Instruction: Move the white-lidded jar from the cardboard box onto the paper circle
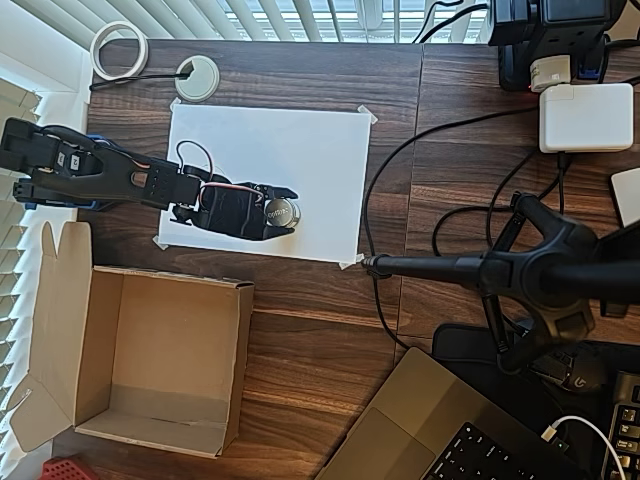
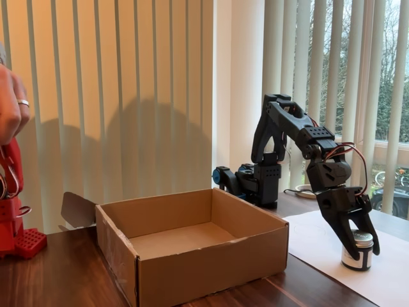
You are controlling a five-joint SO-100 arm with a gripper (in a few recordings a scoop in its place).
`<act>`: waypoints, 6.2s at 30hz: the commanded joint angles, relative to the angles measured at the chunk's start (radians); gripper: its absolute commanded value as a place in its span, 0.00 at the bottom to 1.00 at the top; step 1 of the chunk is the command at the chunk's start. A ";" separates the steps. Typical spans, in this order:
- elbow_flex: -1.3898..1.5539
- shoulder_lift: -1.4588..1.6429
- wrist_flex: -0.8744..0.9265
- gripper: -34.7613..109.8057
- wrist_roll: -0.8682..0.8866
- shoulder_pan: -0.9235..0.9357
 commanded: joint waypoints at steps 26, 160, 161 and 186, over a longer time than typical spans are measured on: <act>0.149 0.617 -0.222 0.54 0.528 -0.052; 1.157 2.056 0.747 0.24 1.649 -0.242; 1.157 2.056 0.747 0.24 1.649 -0.242; 1.157 2.056 0.747 0.24 1.649 -0.242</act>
